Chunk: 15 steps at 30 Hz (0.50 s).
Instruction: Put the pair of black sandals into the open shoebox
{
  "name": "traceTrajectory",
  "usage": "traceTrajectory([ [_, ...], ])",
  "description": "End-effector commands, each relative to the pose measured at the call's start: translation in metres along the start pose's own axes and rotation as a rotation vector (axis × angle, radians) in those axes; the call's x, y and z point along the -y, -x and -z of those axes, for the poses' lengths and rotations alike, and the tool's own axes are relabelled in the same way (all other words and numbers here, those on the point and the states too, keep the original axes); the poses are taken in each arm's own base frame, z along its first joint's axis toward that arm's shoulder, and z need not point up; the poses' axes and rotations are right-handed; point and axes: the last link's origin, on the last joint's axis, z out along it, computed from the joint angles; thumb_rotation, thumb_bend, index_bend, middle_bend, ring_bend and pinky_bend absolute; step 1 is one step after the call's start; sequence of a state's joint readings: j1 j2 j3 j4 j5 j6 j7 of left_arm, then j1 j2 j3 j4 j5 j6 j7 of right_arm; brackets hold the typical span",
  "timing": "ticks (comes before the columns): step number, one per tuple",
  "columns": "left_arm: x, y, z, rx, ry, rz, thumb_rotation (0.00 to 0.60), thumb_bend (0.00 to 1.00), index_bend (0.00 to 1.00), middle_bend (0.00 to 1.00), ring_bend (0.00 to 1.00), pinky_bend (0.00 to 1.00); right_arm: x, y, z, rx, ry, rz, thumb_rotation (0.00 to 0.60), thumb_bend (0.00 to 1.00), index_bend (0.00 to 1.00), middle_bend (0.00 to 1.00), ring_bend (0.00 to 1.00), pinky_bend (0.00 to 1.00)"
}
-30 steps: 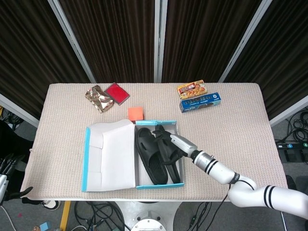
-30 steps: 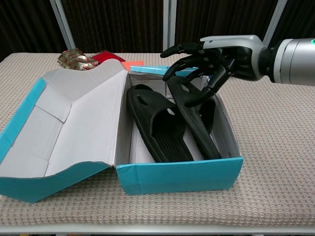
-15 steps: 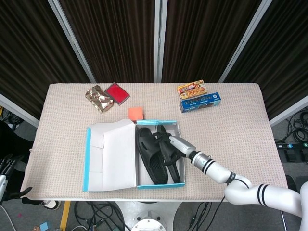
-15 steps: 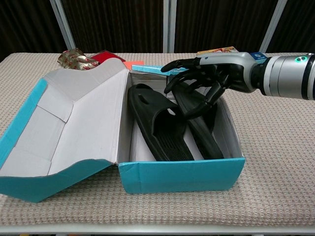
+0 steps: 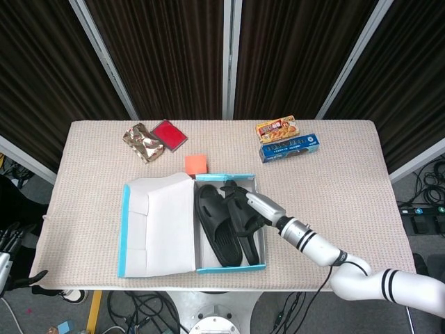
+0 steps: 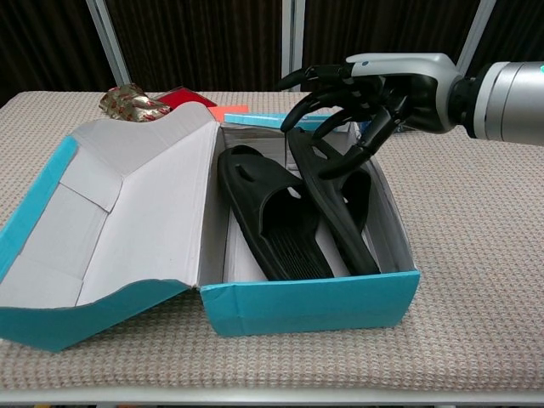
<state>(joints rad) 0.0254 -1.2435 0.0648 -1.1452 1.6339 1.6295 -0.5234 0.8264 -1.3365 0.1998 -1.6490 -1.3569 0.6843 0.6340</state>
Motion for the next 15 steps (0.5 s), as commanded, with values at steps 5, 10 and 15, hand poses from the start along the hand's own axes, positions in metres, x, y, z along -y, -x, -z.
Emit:
traceTrajectory([
  [5, -0.001, 0.000, 0.000, 0.000, 0.002, -0.001, 0.600, 0.07, 0.11, 0.14, 0.00, 0.11, 0.005, 0.000, 0.010, 0.006, -0.008, -0.043, 0.600, 0.00, 0.07, 0.25, 0.04, 0.19],
  [10, -0.002, 0.001, 0.000, 0.001, 0.005, -0.002, 0.600, 0.07, 0.11, 0.14, 0.00, 0.11, 0.003, 0.012, 0.013, 0.058, 0.004, -0.054, 0.600, 0.00, 0.07, 0.25, 0.05, 0.22],
  [15, -0.002, 0.000, 0.000, 0.000, 0.002, -0.003, 0.600, 0.07, 0.11, 0.14, 0.00, 0.11, -0.007, 0.019, 0.009, 0.075, 0.033, -0.056, 0.600, 0.00, 0.07, 0.25, 0.05, 0.24],
])
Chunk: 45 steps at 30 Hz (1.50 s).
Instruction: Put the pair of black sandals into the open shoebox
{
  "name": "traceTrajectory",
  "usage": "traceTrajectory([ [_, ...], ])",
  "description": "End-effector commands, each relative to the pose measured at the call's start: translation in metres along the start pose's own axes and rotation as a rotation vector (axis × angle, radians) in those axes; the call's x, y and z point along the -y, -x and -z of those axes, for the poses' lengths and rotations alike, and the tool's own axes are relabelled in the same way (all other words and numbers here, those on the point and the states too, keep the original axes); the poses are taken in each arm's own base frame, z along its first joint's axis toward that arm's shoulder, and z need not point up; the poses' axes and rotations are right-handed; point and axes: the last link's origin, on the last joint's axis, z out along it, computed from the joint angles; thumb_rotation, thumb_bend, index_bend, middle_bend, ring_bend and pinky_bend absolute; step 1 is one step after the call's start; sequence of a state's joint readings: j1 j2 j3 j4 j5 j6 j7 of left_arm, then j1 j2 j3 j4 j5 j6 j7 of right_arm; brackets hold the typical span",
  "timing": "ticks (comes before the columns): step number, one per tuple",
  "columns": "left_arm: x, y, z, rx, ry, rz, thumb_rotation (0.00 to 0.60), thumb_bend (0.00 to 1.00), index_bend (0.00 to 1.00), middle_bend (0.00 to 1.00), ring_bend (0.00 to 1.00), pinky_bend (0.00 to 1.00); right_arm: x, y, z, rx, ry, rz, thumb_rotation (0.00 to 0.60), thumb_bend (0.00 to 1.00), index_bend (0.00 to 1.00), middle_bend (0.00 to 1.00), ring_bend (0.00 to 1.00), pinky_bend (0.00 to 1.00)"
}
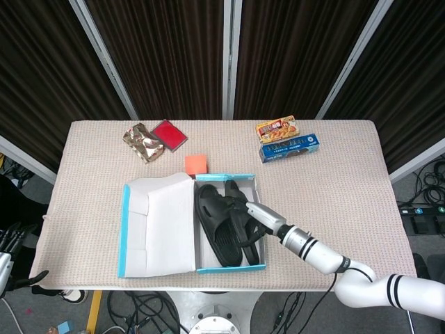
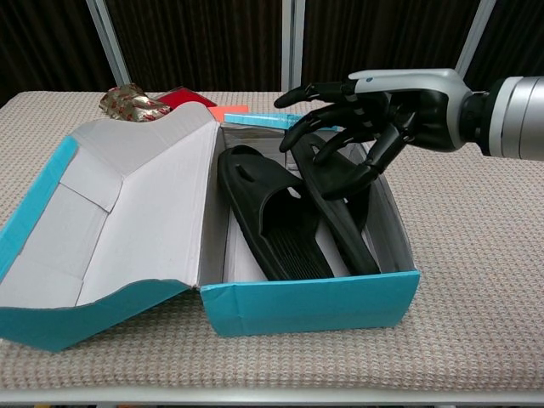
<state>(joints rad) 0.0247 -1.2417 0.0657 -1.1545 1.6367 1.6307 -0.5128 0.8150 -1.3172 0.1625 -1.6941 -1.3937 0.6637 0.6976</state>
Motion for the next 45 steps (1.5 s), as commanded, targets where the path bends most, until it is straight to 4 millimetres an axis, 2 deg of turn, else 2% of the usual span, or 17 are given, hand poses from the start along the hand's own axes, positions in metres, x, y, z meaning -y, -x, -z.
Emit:
traceTrajectory([
  [1, 0.000, 0.000, 0.000, 0.000, -0.002, 0.001, 0.600, 0.07, 0.11, 0.14, 0.00, 0.11, -0.008, 0.004, -0.004, 0.008, 0.027, -0.005, 0.600, 0.00, 0.07, 0.25, 0.05, 0.24],
  [7, 0.002, 0.000, 0.001, 0.004, -0.008, 0.000, 0.600, 0.07, 0.11, 0.14, 0.00, 0.11, -0.022, 0.007, -0.011, 0.003, 0.059, -0.007, 0.600, 0.00, 0.07, 0.25, 0.06, 0.24],
  [15, 0.003, 0.000, 0.000, 0.005, -0.011, 0.000, 0.600, 0.07, 0.11, 0.14, 0.00, 0.11, -0.030, 0.010, -0.018, 0.006, 0.080, -0.025, 0.600, 0.00, 0.07, 0.25, 0.06, 0.24],
  [21, 0.003, 0.000, 0.000, 0.004, -0.011, 0.001, 0.600, 0.07, 0.11, 0.14, 0.00, 0.11, -0.016, 0.003, -0.013, -0.024, 0.008, -0.037, 0.600, 0.00, 0.07, 0.26, 0.06, 0.24],
  [27, 0.001, 0.001, 0.000, 0.004, -0.004, -0.001, 0.600, 0.07, 0.11, 0.14, 0.00, 0.11, 0.005, -0.012, 0.003, -0.067, -0.078, -0.041, 0.600, 0.00, 0.06, 0.26, 0.06, 0.24],
  [32, -0.001, -0.001, -0.001, -0.002, 0.002, -0.007, 0.600, 0.07, 0.11, 0.14, 0.00, 0.11, 0.016, -0.029, 0.028, -0.129, -0.142, -0.011, 0.600, 0.00, 0.06, 0.26, 0.06, 0.24],
  [36, -0.003, -0.002, -0.003, -0.008, 0.008, -0.011, 0.600, 0.07, 0.11, 0.14, 0.00, 0.11, 0.014, -0.047, 0.059, -0.230, -0.164, 0.136, 0.600, 0.00, 0.06, 0.25, 0.06, 0.24],
  [40, -0.004, -0.004, -0.006, -0.015, 0.008, -0.013, 0.600, 0.07, 0.11, 0.14, 0.00, 0.11, -0.004, -0.060, 0.106, -0.391, -0.102, 0.428, 0.600, 0.00, 0.06, 0.18, 0.00, 0.20],
  [45, -0.005, -0.004, -0.007, -0.017, 0.010, -0.018, 0.600, 0.07, 0.11, 0.14, 0.00, 0.11, -0.038, -0.054, 0.165, -0.545, 0.072, 0.739, 0.600, 0.00, 0.05, 0.11, 0.00, 0.13],
])
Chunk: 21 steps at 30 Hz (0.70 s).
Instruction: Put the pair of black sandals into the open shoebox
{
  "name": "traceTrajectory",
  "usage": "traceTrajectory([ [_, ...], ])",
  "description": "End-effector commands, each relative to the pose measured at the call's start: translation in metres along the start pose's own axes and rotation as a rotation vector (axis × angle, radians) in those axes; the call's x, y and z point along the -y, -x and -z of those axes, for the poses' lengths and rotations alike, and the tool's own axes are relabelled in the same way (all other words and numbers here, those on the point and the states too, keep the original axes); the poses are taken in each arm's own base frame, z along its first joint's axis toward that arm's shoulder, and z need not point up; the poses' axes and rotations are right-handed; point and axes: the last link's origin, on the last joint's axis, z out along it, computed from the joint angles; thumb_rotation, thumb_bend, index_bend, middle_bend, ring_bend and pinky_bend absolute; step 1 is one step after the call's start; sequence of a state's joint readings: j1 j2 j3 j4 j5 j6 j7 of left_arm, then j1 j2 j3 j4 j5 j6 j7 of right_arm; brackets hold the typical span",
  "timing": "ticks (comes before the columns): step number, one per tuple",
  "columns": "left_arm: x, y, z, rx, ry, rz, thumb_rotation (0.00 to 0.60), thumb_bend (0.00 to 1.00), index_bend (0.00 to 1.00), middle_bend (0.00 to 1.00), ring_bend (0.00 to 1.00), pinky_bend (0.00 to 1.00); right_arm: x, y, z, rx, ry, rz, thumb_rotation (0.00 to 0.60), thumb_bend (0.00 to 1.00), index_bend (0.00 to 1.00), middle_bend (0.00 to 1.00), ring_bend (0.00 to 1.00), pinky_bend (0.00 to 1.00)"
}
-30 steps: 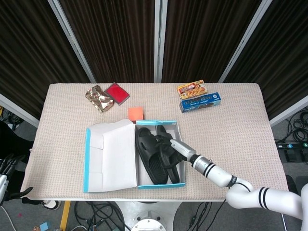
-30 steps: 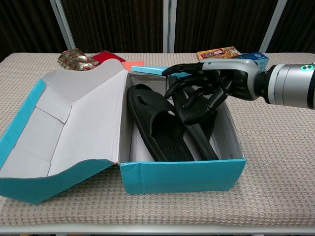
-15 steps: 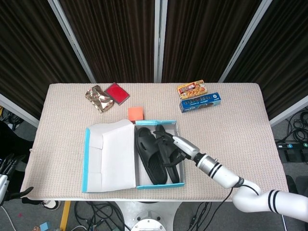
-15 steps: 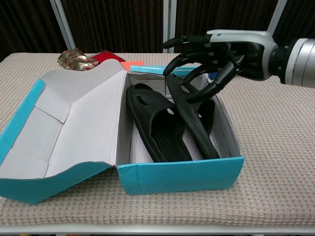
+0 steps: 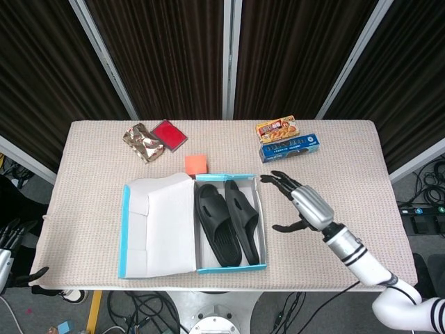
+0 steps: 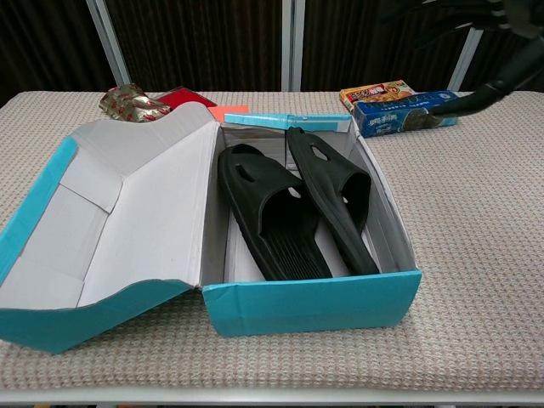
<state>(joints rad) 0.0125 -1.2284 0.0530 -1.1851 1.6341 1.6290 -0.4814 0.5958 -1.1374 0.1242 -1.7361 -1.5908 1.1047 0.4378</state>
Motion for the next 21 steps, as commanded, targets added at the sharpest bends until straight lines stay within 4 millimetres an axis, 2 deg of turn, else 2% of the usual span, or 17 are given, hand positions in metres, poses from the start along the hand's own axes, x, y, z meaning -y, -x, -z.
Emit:
traceTrajectory([
  [1, -0.001, 0.000, -0.001, -0.002, 0.002, -0.004, 0.600, 0.07, 0.11, 0.14, 0.00, 0.11, -0.035, -0.012, 0.092, -0.141, 0.178, 0.442, 0.600, 0.00, 0.04, 0.10, 0.00, 0.12],
  [7, -0.004, -0.002, 0.000, -0.015, -0.001, -0.020, 0.600, 0.07, 0.11, 0.14, 0.00, 0.11, -0.054, 0.005, 0.172, -0.146, 0.367, 0.556, 0.600, 0.00, 0.00, 0.05, 0.00, 0.06],
  [10, -0.005, -0.003, -0.001, -0.019, -0.001, -0.038, 0.600, 0.07, 0.11, 0.14, 0.00, 0.11, -0.059, 0.014, 0.201, -0.166, 0.429, 0.615, 0.600, 0.00, 0.00, 0.04, 0.00, 0.04],
  [15, -0.007, -0.003, -0.003, -0.028, -0.001, -0.091, 0.600, 0.07, 0.11, 0.14, 0.00, 0.11, -0.066, 0.034, 0.226, -0.164, 0.495, 0.660, 0.600, 0.00, 0.00, 0.02, 0.00, 0.02],
  [21, -0.008, 0.000, -0.005, -0.035, -0.007, -0.121, 0.600, 0.07, 0.11, 0.14, 0.00, 0.11, -0.081, 0.046, 0.230, -0.147, 0.539, 0.606, 0.600, 0.00, 0.00, 0.01, 0.00, 0.01],
])
